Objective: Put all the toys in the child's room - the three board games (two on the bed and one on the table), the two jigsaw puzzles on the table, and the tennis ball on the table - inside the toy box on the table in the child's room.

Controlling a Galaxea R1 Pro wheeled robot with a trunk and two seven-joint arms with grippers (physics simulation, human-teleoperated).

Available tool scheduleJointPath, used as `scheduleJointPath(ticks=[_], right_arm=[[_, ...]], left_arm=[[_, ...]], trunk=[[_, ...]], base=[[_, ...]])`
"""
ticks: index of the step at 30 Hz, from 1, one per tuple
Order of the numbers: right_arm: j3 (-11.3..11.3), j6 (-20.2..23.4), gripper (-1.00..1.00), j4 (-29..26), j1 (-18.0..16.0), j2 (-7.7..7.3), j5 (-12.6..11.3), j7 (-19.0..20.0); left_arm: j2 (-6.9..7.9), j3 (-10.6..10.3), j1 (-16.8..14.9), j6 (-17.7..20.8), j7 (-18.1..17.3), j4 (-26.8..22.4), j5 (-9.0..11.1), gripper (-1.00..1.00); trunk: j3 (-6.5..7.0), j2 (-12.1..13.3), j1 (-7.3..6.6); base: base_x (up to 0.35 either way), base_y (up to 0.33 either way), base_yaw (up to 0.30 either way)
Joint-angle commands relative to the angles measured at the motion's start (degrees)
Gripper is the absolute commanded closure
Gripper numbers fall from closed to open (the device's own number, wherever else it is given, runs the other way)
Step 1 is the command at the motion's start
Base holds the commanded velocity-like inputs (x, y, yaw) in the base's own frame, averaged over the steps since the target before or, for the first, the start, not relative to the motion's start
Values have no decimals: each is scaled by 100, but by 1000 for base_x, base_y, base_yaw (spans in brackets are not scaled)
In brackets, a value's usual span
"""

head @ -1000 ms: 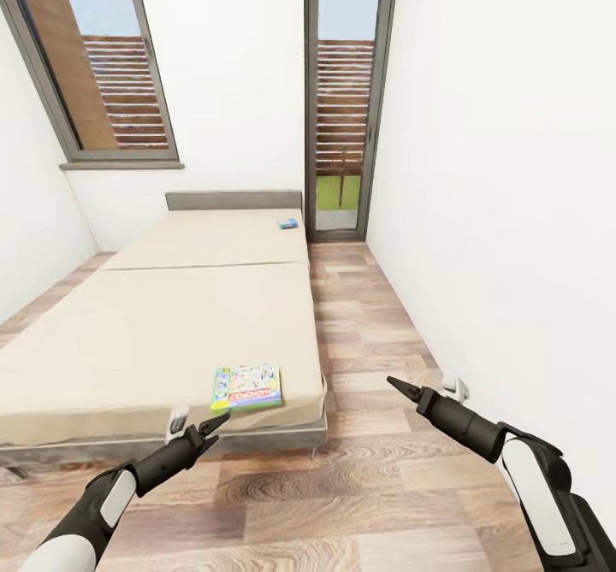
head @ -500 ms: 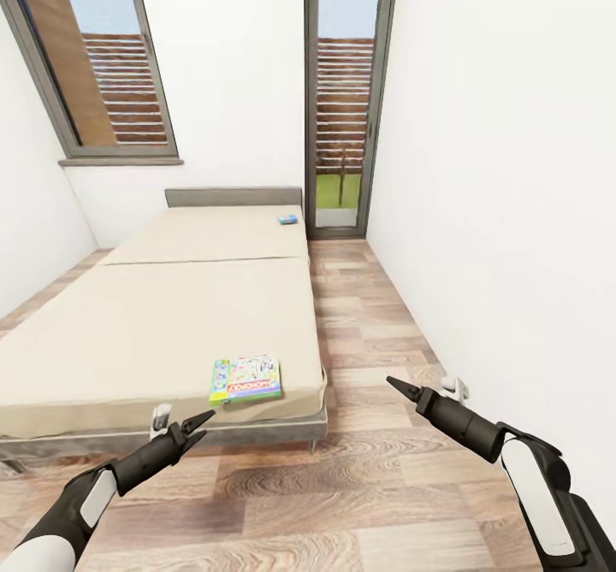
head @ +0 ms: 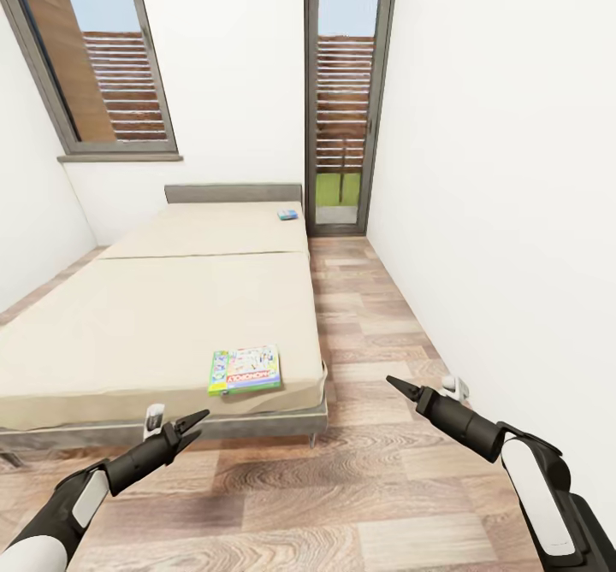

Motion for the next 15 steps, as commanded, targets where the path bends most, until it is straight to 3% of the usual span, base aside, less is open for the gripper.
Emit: scheduleJointPath(ticks=[1,9,15], right_arm=[[-12,36,-100,-6,-4,0,0,23],[-33,76,-100,-29,-4,-8,0,44],[-44,92,-100,-25,-4,-12,0,50]], left_arm=[[9,10,-4,58,-13,2,17,-100],[35,11,-4,153,-21,2,13,-100],[30,11,-4,164,-45,2,12,-100]], trunk=[[-23,-44,22],[-167,-365,197],[-167,-365,197]], base=[[0,0,0],[0,0,0],[0,0,0]])
